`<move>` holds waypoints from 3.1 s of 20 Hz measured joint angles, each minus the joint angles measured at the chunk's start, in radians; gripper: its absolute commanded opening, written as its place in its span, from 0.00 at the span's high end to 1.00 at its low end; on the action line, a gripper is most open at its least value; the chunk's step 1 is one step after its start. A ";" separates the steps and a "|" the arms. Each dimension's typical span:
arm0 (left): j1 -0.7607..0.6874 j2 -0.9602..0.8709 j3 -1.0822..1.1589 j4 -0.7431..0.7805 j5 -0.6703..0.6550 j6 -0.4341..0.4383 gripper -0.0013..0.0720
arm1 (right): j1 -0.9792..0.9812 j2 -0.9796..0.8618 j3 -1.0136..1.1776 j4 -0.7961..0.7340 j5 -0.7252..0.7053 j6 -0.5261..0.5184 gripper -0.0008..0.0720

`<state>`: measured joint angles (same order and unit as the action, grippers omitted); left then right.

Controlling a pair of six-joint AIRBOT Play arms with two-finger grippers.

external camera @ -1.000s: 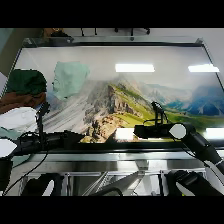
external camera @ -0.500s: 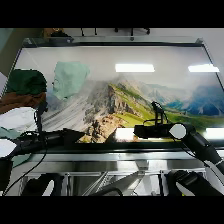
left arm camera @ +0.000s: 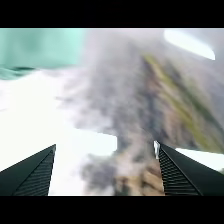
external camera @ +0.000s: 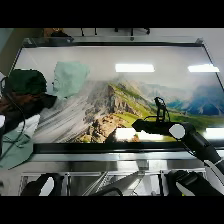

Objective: Fold the shirts.

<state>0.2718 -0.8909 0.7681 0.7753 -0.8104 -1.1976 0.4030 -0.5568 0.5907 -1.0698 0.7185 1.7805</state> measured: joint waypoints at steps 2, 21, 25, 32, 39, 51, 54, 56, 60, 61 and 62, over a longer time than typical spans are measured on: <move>0.062 -0.137 0.048 0.015 0.011 0.003 0.03 | -0.026 -0.002 0.000 -0.026 -0.029 0.000 0.39; -0.084 -1.010 0.661 0.035 0.048 -0.025 0.97 | -0.176 -0.127 0.000 -0.060 -0.062 -0.004 0.57; -0.093 -0.969 0.734 0.035 -0.059 -0.040 0.97 | -0.176 -0.129 0.000 -0.060 -0.046 -0.016 0.64; -0.277 -0.731 0.879 -0.063 -0.290 -0.041 0.97 | -0.177 -0.105 0.000 -0.061 0.062 -0.038 0.65; -0.536 -0.492 0.934 -0.093 -0.282 -0.083 0.97 | -0.177 0.088 0.002 -0.061 0.155 -0.045 0.63; -0.596 -0.568 0.939 0.078 -0.378 -0.169 0.97 | -0.179 0.195 0.002 -0.098 0.291 -0.080 0.35; -0.552 -0.629 0.939 0.200 -0.452 -0.195 0.97 | -0.196 0.185 0.002 -0.128 0.335 -0.084 0.35; -0.510 -0.661 0.938 0.255 -0.494 -0.204 0.97 | -0.206 0.172 -0.003 -0.137 0.385 -0.083 0.35; -0.451 -0.716 0.938 0.305 -0.541 -0.214 0.97 | -0.214 0.121 -0.053 -0.146 0.452 -0.082 0.35; -0.444 -0.728 0.938 0.310 -0.547 -0.213 0.97 | -0.215 0.107 -0.066 -0.146 0.460 -0.083 0.35; -0.440 -0.738 0.938 0.314 -0.552 -0.212 0.97 | -0.215 0.093 -0.077 -0.145 0.468 -0.092 0.35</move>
<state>-0.1680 -1.6287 1.7065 1.0897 -1.3621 -1.4101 0.1879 -0.4633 0.5133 -1.2152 1.1862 1.6890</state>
